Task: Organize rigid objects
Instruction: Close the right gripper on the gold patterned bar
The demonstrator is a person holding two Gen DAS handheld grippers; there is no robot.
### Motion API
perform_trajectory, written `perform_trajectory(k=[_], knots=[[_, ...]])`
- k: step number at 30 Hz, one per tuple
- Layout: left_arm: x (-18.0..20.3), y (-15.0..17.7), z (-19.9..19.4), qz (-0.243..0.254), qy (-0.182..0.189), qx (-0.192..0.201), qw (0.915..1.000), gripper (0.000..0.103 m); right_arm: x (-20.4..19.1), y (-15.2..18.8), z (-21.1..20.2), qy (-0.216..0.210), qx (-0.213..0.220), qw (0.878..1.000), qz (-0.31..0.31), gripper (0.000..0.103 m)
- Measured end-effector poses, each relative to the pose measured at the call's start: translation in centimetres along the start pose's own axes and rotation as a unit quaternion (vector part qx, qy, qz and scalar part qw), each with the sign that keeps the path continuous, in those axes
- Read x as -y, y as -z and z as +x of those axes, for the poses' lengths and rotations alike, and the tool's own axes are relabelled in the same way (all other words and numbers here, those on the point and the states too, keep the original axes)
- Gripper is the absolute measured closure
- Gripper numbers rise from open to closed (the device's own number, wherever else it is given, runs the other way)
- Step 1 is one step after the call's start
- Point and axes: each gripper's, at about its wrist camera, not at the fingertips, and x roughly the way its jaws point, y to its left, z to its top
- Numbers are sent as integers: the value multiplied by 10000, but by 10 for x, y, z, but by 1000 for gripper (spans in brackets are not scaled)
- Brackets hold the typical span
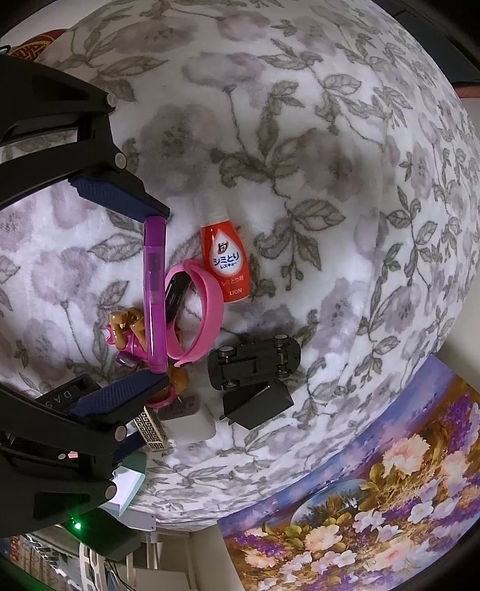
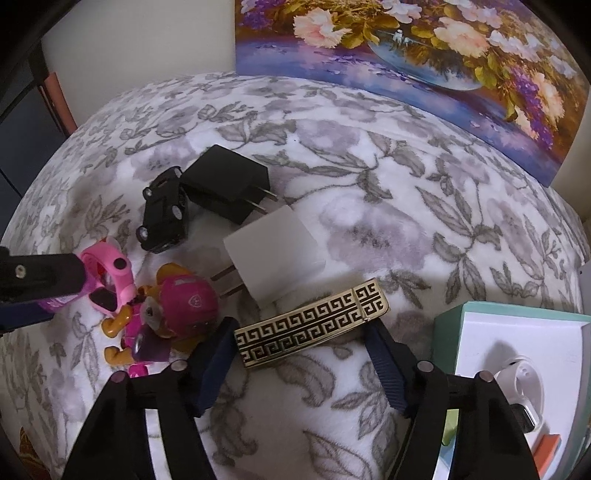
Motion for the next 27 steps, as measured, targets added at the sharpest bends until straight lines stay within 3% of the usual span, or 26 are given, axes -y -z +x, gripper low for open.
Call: perform_trajectory(k=[6, 11, 27], knots=[[1, 0, -2, 53, 8, 20, 10000, 21, 1, 0, 0, -67, 18, 10000, -68, 28], [0, 0, -2, 61, 40, -12, 10000, 21, 2, -1, 4, -54, 20, 9997, -256, 15], [-1, -1, 1, 32, 53, -41, 10000, 21, 4, -5, 5, -490, 90, 9964, -680, 12]])
